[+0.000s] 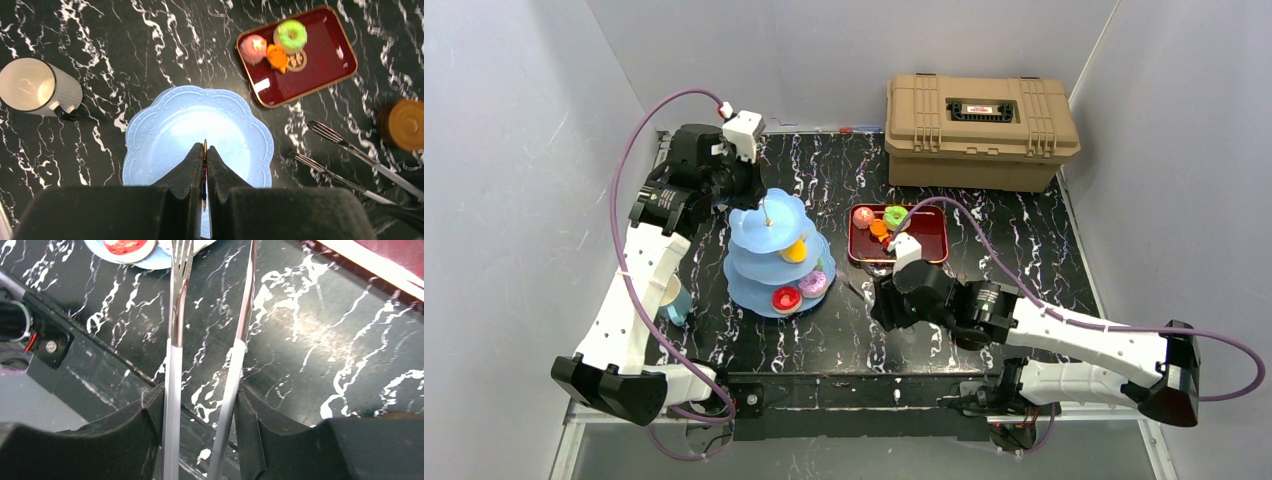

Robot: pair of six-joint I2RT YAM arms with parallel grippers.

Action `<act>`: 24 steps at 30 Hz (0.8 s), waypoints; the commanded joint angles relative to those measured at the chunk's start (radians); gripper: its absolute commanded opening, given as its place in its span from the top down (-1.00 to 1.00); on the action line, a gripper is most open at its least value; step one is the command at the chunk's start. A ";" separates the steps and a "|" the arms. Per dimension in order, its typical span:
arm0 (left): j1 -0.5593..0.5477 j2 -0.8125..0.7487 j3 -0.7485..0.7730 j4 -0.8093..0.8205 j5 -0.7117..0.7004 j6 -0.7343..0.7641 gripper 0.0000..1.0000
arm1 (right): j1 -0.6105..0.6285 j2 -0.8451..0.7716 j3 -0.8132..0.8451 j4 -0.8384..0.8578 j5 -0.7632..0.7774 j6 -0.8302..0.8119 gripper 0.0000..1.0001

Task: Serve the afternoon tea
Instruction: Move the desert table to the center of the board.

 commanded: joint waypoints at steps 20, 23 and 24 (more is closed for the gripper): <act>0.006 -0.006 -0.072 0.213 -0.251 -0.459 0.19 | -0.446 0.004 0.041 0.060 -0.156 -0.184 -0.06; 0.006 -0.019 -0.083 0.213 -0.223 -0.437 -0.30 | -0.481 0.013 0.031 0.075 -0.176 -0.191 -0.06; 0.006 -0.028 -0.084 0.214 -0.217 -0.421 -0.46 | -0.489 0.016 0.028 0.079 -0.180 -0.192 -0.06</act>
